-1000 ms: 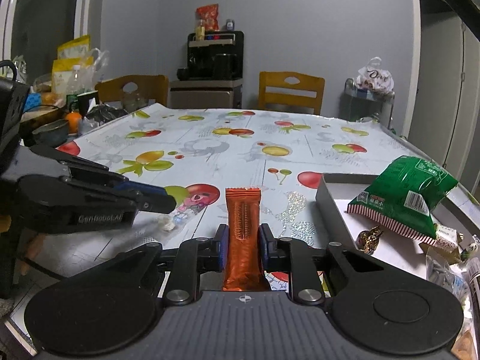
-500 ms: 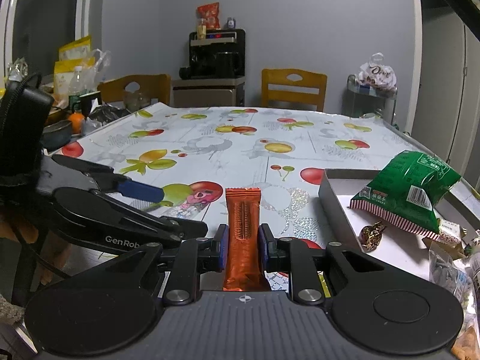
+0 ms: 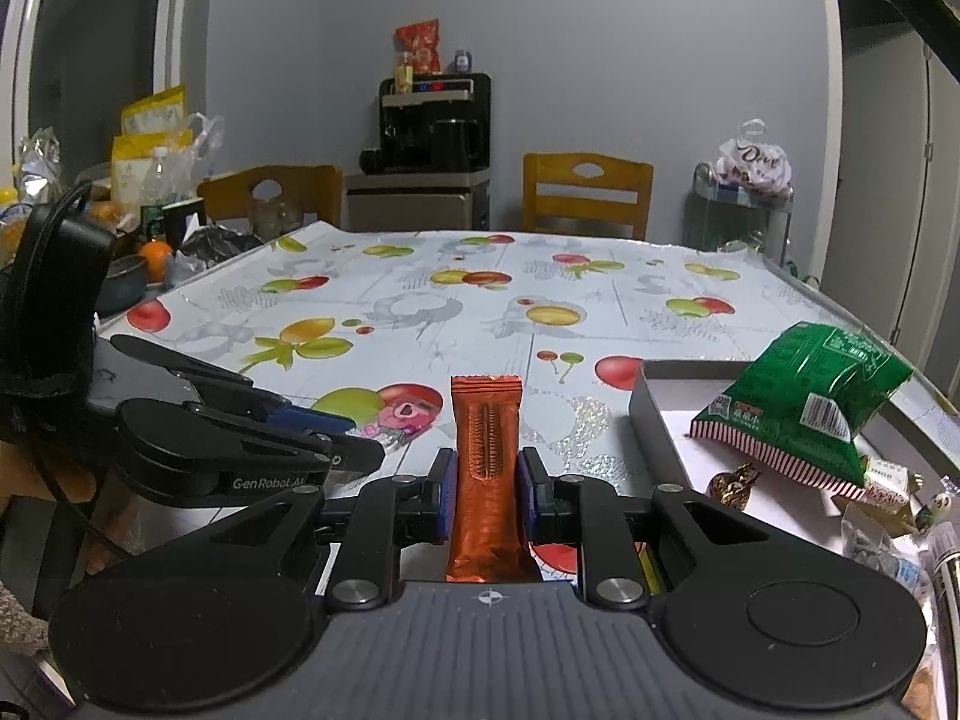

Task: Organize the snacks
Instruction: 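Carry the candy packet and candy bar over the gray box with both tools, then open both tools to drop the candy packet and candy bar into the box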

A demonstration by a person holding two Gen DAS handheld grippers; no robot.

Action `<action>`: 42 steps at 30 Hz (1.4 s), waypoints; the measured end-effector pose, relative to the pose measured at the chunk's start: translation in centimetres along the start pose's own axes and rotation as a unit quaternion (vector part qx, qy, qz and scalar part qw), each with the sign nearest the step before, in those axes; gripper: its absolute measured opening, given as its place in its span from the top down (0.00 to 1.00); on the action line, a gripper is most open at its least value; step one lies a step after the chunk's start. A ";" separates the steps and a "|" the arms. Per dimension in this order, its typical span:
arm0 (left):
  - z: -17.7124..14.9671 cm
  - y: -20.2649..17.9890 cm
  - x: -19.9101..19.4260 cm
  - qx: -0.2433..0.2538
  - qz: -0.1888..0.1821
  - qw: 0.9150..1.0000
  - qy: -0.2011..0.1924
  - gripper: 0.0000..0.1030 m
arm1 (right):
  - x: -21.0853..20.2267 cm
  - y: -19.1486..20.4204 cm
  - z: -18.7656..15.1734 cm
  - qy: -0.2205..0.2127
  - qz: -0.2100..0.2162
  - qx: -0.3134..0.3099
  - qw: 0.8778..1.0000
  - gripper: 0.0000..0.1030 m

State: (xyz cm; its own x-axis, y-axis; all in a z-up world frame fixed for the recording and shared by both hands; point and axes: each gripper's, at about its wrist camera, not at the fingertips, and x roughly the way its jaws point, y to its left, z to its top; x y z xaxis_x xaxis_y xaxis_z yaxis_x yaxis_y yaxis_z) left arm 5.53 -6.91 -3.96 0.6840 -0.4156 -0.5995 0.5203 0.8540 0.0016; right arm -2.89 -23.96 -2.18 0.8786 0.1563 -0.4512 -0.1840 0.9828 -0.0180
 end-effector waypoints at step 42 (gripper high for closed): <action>7.3 -19.6 3.0 0.119 -0.185 0.975 -0.021 0.86 | -5.8 -15.6 -3.6 0.002 -0.131 0.095 0.987 0.77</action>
State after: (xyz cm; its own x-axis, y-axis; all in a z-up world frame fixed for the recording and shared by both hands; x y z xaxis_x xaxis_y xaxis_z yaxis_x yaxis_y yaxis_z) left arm 1.13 -27.16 0.04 0.4454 -0.6977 -0.5611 0.8353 0.5495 -0.0201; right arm -6.73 -40.56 -2.48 0.8832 -0.1053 -0.4570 0.1356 0.9902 0.0339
